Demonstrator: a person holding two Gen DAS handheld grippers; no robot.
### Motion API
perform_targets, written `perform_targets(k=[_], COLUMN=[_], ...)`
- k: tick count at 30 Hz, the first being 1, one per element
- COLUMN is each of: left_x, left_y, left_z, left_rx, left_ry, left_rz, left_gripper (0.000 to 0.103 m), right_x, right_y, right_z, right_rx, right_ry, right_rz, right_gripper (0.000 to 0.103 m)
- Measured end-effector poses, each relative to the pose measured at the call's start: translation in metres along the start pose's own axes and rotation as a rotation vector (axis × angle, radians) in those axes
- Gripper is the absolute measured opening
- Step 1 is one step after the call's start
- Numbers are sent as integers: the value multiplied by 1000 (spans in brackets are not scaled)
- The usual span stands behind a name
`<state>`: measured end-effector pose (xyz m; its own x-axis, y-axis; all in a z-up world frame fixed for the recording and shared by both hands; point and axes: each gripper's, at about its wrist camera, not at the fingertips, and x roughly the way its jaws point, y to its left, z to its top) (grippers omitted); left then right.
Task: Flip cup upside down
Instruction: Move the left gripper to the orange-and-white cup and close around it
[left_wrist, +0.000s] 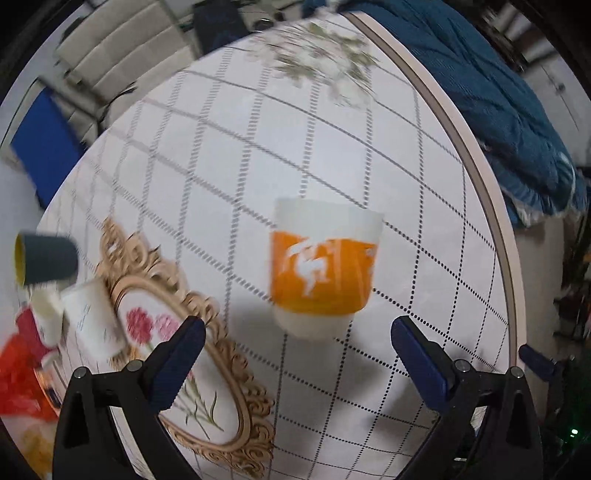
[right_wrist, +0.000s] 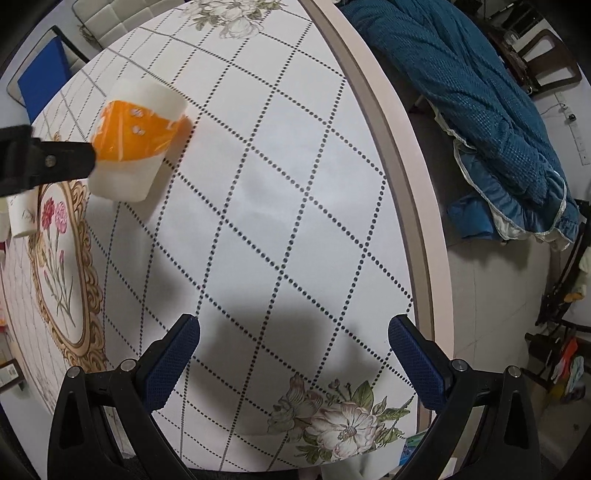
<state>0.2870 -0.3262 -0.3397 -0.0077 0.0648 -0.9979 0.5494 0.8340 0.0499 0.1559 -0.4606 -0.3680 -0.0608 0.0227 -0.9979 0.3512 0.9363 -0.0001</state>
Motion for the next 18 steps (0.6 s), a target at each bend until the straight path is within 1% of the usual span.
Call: perform_targets(k=[5,7,11,18], left_x=[25,34,46,61], left_y=[-15,-20,-23,-22], left_z=[9,11,15,22], left_rx=[92,114,136,145], left_ry=[42,57,74,74], left_rz=[4,5,5,3], left_gripper=[103,103,103,103], right_x=[5,7,9,11], right_y=[-9,-10,-14,-17], right_z=[4,5,6,7], right_rx=[15,20,33,41], right_ry=[11,14,19,23], right_rz=[0,-2,-5,-9], right_gripper=[103,103,103,103])
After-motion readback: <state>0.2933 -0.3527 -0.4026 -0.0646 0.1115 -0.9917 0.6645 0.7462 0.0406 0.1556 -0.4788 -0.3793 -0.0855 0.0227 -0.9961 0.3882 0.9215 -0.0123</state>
